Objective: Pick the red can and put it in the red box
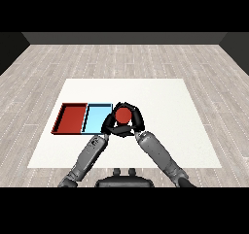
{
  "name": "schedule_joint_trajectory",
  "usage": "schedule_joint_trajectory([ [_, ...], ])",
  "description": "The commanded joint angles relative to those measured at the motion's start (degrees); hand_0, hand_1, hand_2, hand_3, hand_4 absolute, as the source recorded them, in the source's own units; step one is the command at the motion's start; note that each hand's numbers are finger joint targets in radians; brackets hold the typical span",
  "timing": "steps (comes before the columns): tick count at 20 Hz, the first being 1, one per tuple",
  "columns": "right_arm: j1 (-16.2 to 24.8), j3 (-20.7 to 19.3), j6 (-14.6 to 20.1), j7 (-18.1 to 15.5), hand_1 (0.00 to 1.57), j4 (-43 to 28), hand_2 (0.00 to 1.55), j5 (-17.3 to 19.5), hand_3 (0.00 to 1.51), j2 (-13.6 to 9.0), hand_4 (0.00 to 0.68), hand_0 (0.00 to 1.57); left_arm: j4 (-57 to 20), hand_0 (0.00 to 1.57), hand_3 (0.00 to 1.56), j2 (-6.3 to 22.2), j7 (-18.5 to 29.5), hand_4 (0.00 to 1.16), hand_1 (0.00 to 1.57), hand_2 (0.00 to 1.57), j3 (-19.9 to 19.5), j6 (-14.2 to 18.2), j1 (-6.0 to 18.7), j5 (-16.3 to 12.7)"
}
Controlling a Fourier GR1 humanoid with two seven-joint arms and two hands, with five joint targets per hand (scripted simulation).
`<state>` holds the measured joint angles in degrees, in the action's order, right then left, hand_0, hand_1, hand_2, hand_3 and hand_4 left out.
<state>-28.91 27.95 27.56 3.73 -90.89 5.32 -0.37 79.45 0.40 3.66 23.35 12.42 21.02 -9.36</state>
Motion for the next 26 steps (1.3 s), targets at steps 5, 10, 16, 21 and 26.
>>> schedule_joint_trajectory([
  [5,-2.0,3.1,1.3,0.6,1.48,-0.2,1.44,-0.2,1.38,0.4,0.531,1.48,2.0,1.52,1.14,-0.4,-6.4,0.66,1.52,1.47,1.2,14.0,-0.4,-0.2],
  [10,-0.4,4.6,3.8,-0.7,1.48,-0.3,1.44,-2.0,1.38,0.4,0.533,1.48,2.7,1.57,1.35,-0.4,-6.1,0.71,1.57,1.49,-0.5,13.6,-2.0,2.3],
  [16,-1.4,3.9,3.2,-0.2,1.51,0.2,1.44,-0.2,1.38,0.4,0.536,1.51,2.7,1.57,1.38,-0.4,-3.1,0.79,1.57,1.51,0.6,16.8,-1.2,0.9],
  [21,-1.5,0.2,0.6,2.0,1.39,0.8,1.38,0.3,1.33,0.4,0.476,1.39,1.0,1.57,1.45,-0.4,0.1,0.95,1.57,1.53,-2.0,14.8,1.0,-1.1],
  [26,-1.0,2.3,2.1,3.1,0.0,1.2,0.0,0.8,0.0,0.4,0.0,0.0,4.2,1.57,1.49,-0.4,0.0,1.04,1.57,1.55,-0.9,15.3,-2.0,-0.3],
])
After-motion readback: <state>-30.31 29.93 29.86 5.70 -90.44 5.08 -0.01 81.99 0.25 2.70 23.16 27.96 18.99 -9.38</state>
